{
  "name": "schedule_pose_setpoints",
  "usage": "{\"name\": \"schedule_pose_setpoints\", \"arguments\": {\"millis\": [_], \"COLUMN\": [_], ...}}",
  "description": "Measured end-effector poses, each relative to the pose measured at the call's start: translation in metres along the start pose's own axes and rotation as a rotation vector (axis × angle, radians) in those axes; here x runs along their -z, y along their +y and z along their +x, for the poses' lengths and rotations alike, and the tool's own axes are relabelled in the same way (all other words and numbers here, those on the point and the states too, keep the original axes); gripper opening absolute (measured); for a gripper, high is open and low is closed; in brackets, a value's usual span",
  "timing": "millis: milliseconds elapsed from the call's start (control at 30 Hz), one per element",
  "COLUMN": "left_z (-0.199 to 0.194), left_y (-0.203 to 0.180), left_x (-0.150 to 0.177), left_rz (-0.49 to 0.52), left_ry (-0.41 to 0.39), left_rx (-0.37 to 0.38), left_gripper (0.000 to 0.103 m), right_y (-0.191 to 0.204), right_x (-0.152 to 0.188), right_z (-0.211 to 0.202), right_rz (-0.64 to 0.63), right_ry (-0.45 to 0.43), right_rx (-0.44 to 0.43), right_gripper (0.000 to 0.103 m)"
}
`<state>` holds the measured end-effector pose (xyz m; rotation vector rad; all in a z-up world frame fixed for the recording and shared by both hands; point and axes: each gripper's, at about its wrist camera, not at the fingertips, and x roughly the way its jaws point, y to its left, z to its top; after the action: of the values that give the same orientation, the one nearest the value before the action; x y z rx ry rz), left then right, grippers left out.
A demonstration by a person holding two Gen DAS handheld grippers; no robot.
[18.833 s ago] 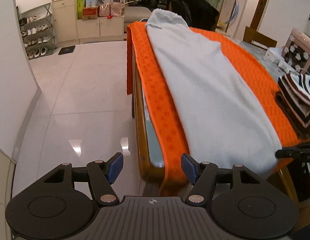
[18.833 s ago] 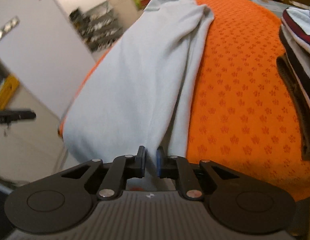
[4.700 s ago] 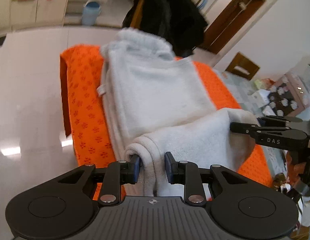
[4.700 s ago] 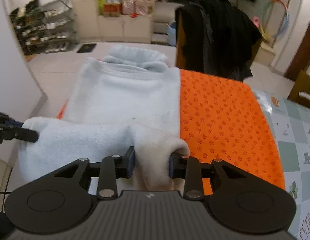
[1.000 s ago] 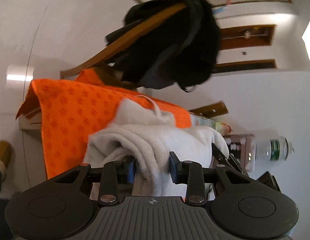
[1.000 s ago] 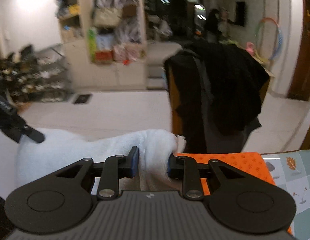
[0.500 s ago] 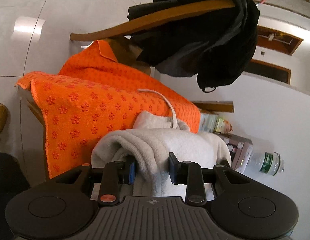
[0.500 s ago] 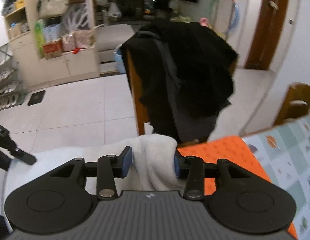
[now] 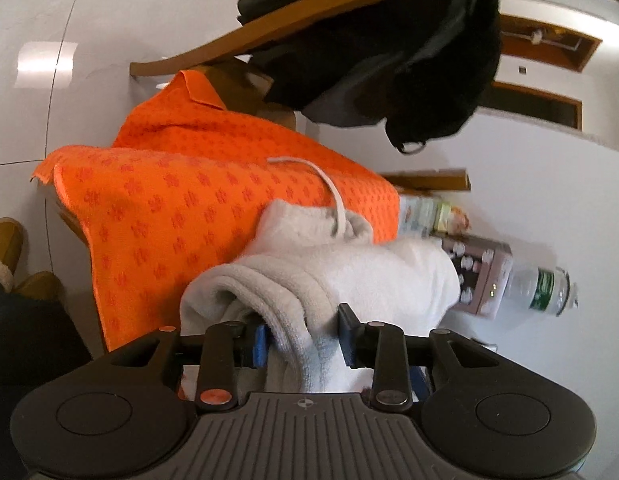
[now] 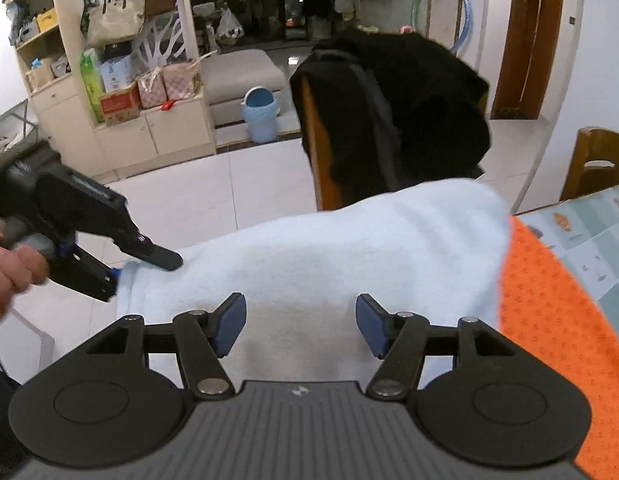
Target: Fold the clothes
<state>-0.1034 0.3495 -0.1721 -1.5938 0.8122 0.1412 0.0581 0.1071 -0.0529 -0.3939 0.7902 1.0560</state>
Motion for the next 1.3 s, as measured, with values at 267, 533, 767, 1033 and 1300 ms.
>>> {"name": "schedule_pose_setpoints", "arguments": {"millis": [267, 533, 767, 1033, 1300], "left_z": [-0.044, -0.023, 0.020, 0.042, 0.051], "left_y": [-0.052, -0.117, -0.112, -0.094, -0.088], "left_x": [0.042, 0.072, 0.070, 0.055, 0.038], "left_rz": [0.210, 0.449, 0.435, 0.388, 0.370], "left_ry": [-0.097, -0.182, -0.111, -0.111, -0.111], "left_rx": [-0.145, -0.242, -0.338, -0.440, -0.467], "left_gripper": [0.051, 0.050, 0.044, 0.005, 0.005], "right_y": [0.008, 0.011, 0.000, -0.022, -0.074], "right_x": [0.005, -0.001, 0.005, 0.021, 0.068], "right_z": [0.042, 0.054, 0.037, -0.004, -0.040], "right_rz": [0.002, -0.010, 0.005, 0.125, 0.307], "right_ry": [0.061, 0.075, 0.050, -0.028, -0.071], "right_rx": [0.014, 0.014, -0.011, -0.050, 0.000], "right_gripper": [0.073, 0.078, 0.078, 0.078, 0.072]}}
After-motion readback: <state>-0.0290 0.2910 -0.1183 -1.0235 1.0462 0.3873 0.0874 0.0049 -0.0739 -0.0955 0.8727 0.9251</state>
